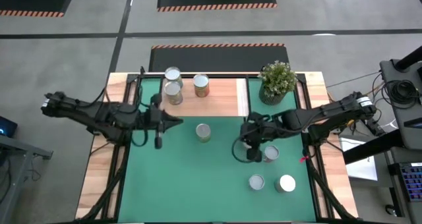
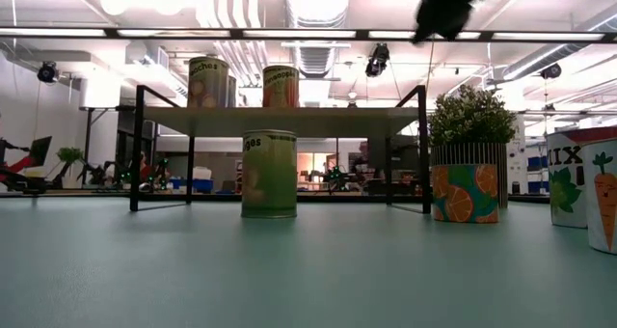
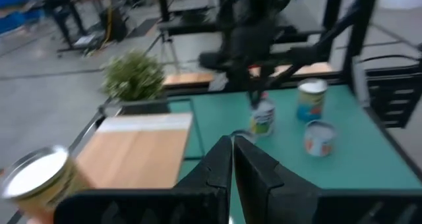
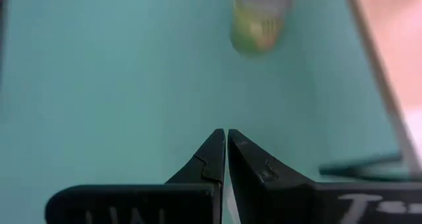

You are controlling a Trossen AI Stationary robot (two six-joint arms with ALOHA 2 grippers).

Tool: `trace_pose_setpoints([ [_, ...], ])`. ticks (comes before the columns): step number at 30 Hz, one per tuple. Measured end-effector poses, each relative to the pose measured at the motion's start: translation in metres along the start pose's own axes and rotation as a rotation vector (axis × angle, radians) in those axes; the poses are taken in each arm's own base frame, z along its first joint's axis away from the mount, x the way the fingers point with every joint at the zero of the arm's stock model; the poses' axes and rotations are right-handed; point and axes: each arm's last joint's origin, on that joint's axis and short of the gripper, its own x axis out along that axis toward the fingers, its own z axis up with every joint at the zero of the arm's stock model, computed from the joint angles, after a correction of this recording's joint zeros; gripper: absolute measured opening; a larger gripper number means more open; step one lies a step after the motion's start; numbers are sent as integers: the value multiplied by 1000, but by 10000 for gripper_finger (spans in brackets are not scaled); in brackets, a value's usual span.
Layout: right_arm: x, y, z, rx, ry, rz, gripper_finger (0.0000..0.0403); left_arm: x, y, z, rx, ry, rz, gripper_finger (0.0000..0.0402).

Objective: Pick and place cans onto a shelf
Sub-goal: Put the small canned oranges on the shelf

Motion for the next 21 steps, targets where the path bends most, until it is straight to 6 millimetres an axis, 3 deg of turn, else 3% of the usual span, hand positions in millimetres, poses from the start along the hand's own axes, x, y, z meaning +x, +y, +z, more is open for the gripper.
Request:
trace_pose_setpoints([
  [12, 53, -10, -62, -11, 145, -49, 9, -2, -9, 3, 24, -30, -42, 0],
  [17, 62, -12, -68, -9, 100, -58, 20, -3, -9, 3, 32, -31, -42, 0],
  [21, 62, -12, -68, 13, 86, -80, 52, -2, -8, 3, 32, -30, -22, 0],
])
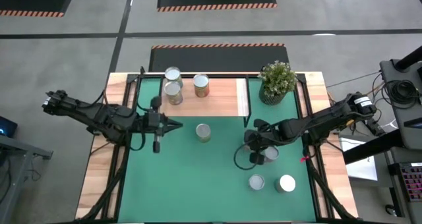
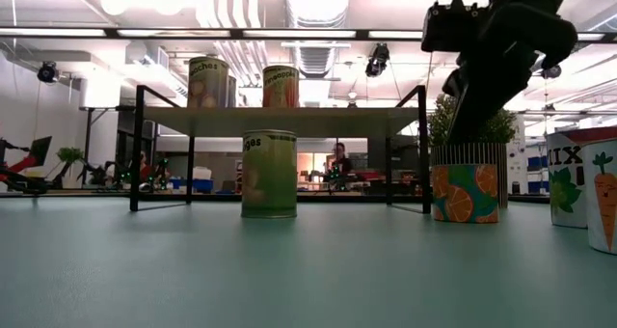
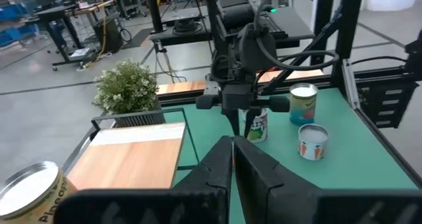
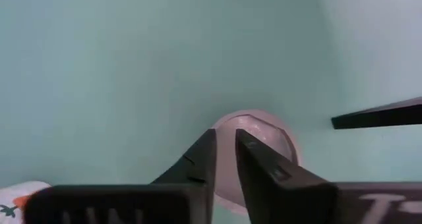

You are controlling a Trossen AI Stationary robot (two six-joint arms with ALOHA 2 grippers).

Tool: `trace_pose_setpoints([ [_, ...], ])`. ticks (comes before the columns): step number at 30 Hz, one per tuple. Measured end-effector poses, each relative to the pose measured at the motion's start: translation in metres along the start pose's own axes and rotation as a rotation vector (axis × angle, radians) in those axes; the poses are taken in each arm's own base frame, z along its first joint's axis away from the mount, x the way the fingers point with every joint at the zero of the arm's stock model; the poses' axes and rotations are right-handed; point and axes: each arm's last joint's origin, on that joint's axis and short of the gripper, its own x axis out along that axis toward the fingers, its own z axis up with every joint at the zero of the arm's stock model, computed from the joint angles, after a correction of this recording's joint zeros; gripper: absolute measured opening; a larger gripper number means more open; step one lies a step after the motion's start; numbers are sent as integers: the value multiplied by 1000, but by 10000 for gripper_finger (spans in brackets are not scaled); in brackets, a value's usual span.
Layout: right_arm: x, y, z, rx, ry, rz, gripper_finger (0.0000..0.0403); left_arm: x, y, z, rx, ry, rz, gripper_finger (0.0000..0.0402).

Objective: Pick and place cans onto a shelf
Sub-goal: Put the small canned oranges on the shelf

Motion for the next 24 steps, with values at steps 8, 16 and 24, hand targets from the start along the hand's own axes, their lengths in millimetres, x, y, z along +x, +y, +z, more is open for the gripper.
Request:
trace_pose_setpoints([
  [8, 0, 0, -1, 48, 10, -6, 174, 0, 1, 0, 11, 3, 34, 0],
  [16, 1, -5, -9, 48, 64, -97, 313, 0, 1, 0, 12, 3, 34, 0],
  [24, 13, -5, -14, 40, 96, -97, 360, 1, 1, 0, 26, 6, 48, 0],
])
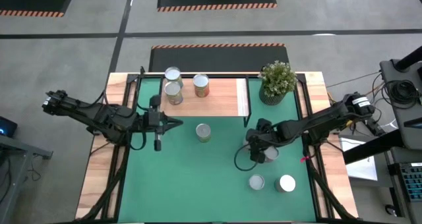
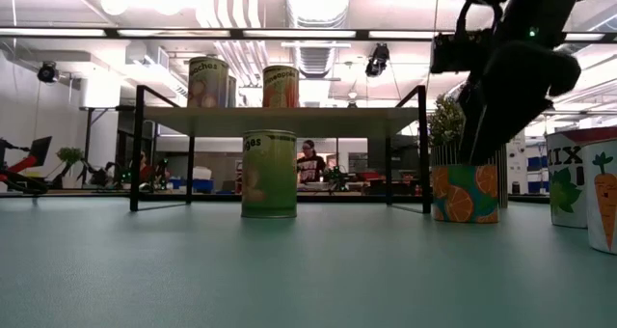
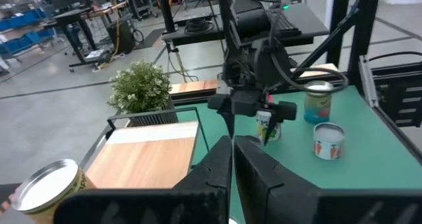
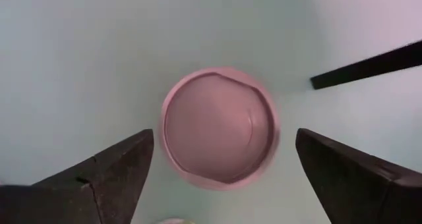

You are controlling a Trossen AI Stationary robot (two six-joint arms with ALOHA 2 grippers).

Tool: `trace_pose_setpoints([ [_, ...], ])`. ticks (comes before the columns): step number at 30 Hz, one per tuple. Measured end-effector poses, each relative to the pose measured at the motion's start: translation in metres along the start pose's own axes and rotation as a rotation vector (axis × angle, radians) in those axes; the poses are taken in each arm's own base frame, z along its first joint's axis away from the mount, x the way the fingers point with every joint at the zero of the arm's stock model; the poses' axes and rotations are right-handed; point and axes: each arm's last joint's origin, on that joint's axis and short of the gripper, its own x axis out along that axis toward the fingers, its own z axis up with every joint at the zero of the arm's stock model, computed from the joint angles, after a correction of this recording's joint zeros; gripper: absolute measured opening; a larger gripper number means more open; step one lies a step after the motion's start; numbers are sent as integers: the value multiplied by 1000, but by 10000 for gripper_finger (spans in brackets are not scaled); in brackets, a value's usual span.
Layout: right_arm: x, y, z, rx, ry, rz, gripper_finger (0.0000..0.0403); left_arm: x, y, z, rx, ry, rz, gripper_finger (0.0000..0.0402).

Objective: Pick and place cans onto a shelf
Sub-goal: Put the small canned oranges on the shelf

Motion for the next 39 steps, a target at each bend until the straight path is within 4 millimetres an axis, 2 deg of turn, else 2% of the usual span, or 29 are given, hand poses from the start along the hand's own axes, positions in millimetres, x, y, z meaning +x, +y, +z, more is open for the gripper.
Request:
trace_pose_setpoints([
  [8, 27, 5, -4, -54, 74, -34, 345, 1, 0, -1, 6, 9, 19, 0],
  [17, 19, 6, -1, -27, 47, 11, 265, 2, 0, -2, 79, 20, 39, 0],
  [20, 14, 5, 0, -9, 37, 28, 256, 0, 2, -4, 127, 25, 71, 0],
  [26, -7, 11, 19, 27, -25, 128, 270, -6, 5, -11, 152, 14, 106, 0],
  [34, -48, 23, 67, -23, -165, 206, 270, -22, 12, -26, 133, -92, 132, 0],
  [39, -79, 23, 101, -53, -239, 190, 272, -34, 18, -35, 101, -145, 142, 0],
])
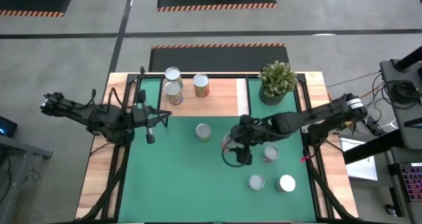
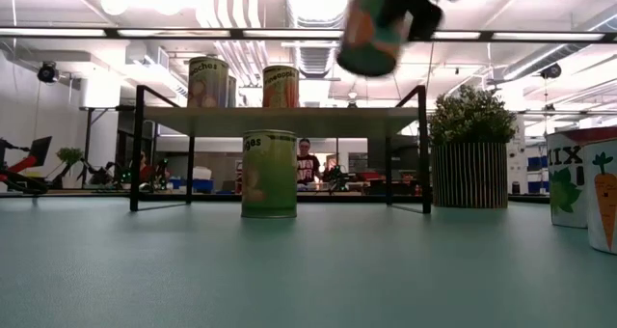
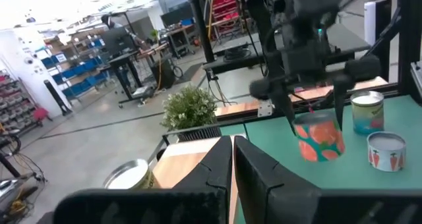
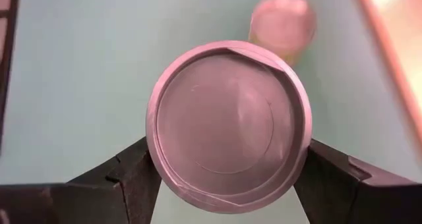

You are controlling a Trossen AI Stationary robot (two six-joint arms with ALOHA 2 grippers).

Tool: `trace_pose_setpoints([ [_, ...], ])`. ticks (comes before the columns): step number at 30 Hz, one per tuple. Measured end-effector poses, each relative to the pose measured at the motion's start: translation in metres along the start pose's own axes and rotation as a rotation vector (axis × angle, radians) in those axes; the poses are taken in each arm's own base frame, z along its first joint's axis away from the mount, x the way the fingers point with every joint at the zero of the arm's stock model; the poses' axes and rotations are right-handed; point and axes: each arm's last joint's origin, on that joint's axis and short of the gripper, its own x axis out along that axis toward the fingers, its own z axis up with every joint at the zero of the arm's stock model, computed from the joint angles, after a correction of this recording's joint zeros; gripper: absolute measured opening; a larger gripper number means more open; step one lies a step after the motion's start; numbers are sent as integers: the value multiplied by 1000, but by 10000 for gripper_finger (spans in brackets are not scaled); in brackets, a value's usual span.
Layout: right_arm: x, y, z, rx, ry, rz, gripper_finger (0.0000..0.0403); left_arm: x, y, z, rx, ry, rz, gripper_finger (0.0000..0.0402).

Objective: Pick and place cans onto a shelf
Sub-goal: Put the small canned oranges on the shelf

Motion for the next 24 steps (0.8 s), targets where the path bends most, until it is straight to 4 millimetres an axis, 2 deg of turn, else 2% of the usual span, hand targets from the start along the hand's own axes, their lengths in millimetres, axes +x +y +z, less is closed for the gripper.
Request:
trace_pose_setpoints([
  [6, -17, -15, 42, -38, -16, -49, 273, -8, 5, -1, -28, -50, 13, 0],
  [11, -13, -44, 64, -59, 42, -124, 274, -10, 6, -1, -32, -56, 15, 0],
  [19, 16, -105, 78, -71, 166, -195, 274, -9, 5, -1, -29, -53, 13, 0],
  [24, 25, -122, 75, -59, 220, -205, 274, -9, 5, -2, -29, -46, 11, 0],
])
